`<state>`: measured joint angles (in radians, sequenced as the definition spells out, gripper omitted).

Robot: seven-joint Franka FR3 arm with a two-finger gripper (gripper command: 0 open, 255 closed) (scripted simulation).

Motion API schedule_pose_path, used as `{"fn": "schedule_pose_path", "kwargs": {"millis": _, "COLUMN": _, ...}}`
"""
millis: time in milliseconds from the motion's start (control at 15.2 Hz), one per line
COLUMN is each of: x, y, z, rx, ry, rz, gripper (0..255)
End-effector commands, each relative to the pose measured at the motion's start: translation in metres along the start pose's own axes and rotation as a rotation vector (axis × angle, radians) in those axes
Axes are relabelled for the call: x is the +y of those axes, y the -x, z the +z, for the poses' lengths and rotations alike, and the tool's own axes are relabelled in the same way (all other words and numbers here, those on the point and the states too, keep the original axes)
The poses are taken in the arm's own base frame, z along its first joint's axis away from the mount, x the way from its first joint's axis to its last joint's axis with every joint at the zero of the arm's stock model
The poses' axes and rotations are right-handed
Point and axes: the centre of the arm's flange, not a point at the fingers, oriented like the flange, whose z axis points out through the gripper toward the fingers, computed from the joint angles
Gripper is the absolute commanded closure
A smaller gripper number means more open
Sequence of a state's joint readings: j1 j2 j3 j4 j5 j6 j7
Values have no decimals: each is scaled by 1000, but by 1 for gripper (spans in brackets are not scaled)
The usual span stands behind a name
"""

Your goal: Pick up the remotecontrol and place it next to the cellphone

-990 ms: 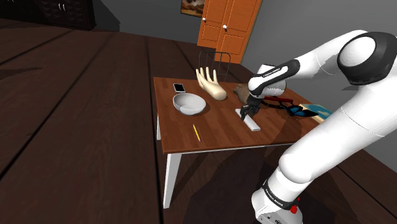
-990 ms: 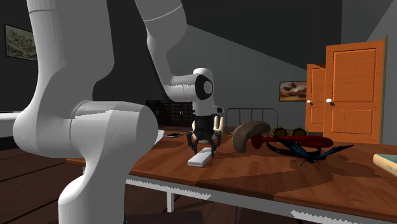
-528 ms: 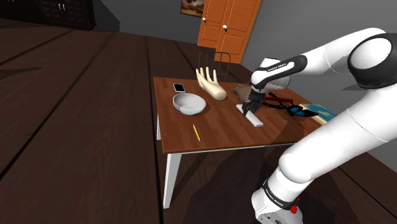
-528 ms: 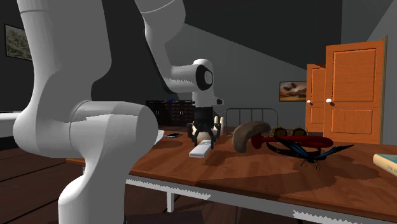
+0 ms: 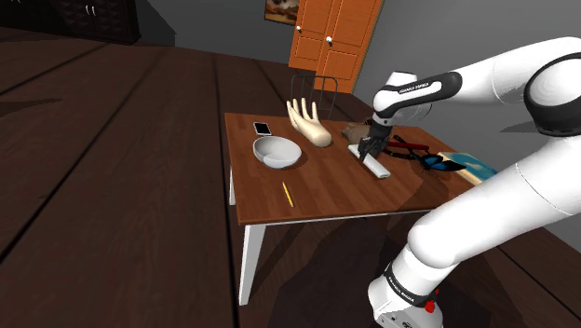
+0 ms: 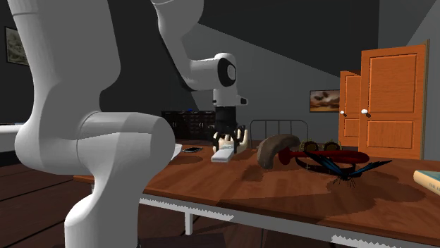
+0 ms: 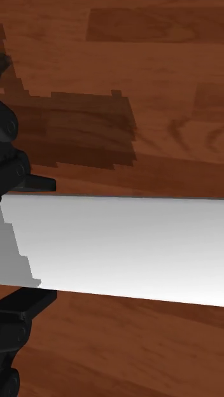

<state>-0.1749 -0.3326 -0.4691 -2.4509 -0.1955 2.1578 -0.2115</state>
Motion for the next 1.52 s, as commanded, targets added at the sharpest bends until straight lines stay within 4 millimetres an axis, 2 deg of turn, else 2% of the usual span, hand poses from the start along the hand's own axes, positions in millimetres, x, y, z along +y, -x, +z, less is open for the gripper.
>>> {"fn": "schedule_pose_path", "kwargs": {"millis": 0, "x": 0, "y": 0, "z": -10, "rx": 0, "ry": 0, "rz": 0, "gripper": 255}}
{"fn": "schedule_pose_path", "kwargs": {"millis": 1452, "x": -229, "y": -178, "z": -14, "rx": 0, "ry": 0, "rz": 0, "gripper": 255}}
